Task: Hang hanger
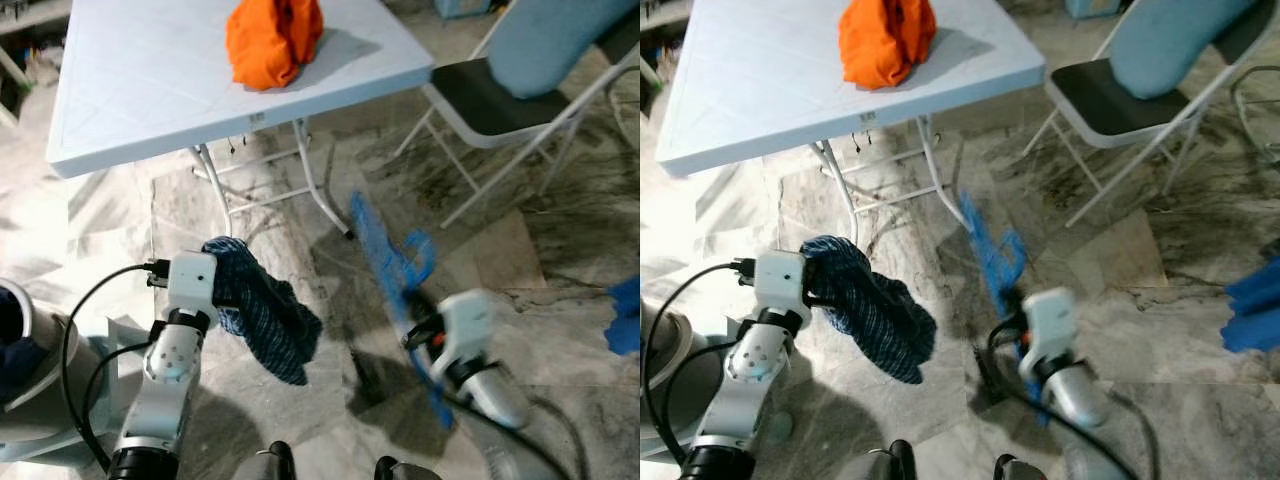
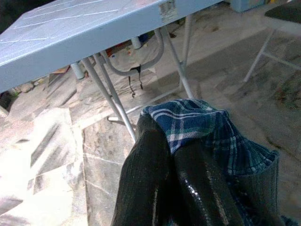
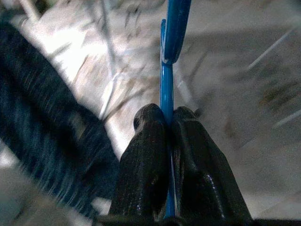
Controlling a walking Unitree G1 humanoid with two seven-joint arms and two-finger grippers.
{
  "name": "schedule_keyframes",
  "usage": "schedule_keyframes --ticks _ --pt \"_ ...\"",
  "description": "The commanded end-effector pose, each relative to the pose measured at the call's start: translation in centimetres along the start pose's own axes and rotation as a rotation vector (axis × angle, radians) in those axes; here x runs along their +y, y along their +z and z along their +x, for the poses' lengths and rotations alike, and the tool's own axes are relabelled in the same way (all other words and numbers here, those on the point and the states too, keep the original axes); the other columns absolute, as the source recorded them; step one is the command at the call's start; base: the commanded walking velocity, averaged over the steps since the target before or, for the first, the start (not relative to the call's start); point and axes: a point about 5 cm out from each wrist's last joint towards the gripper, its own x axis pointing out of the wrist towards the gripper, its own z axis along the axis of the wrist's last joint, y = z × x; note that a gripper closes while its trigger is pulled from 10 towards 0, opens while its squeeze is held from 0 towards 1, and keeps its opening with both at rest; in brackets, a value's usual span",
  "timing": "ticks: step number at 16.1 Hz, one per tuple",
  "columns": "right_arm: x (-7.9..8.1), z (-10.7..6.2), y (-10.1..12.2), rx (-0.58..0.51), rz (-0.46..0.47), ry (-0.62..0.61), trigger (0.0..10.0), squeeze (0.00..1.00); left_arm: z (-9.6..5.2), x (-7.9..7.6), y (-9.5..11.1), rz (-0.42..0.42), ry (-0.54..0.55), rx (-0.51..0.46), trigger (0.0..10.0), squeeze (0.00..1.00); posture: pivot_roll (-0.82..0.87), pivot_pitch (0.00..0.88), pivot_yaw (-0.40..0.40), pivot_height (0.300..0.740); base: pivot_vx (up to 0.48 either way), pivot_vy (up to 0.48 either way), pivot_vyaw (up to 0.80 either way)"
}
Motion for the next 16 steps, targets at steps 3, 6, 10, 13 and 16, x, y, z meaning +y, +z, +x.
schedule_keyframes --ticks 3,6,10,13,16 --pt "0.5 -0.4 -1.3 0.048 -0.005 0.027 10.0 0.0 -0.1 0.1 0.5 -0.01 0.013 -0.017 10.0 0.0 -0.11 0.203 0.078 0.74 0.368 0.0 0.0" --pt "0.5 -0.4 -1.7 0.069 -0.017 0.046 10.0 0.0 0.0 0.0 0.7 -0.009 0.019 -0.019 10.0 0.0 -0.1 0.201 0.071 0.74 0.366 0.0 0.0" --pt "-0.5 -0.6 1.9 -0.161 -0.028 -0.029 10.0 0.0 0.3 0.1 2.4 0.016 0.026 -0.092 10.0 0.0 -0.1 0.2 0.069 0.74 0.367 0.0 0.0" --pt "-1.2 -0.6 5.5 -0.293 -0.067 -0.082 10.0 0.0 0.9 0.0 5.6 0.028 0.035 -0.217 10.0 0.0 -0.11 0.201 0.07 0.74 0.356 0.0 0.0" --pt "-1.1 -0.4 5.8 -0.304 -0.064 -0.072 10.0 0.0 1.2 -0.3 5.4 0.005 0.048 -0.188 10.0 0.0 -0.11 0.2 0.068 0.74 0.105 0.0 0.0"
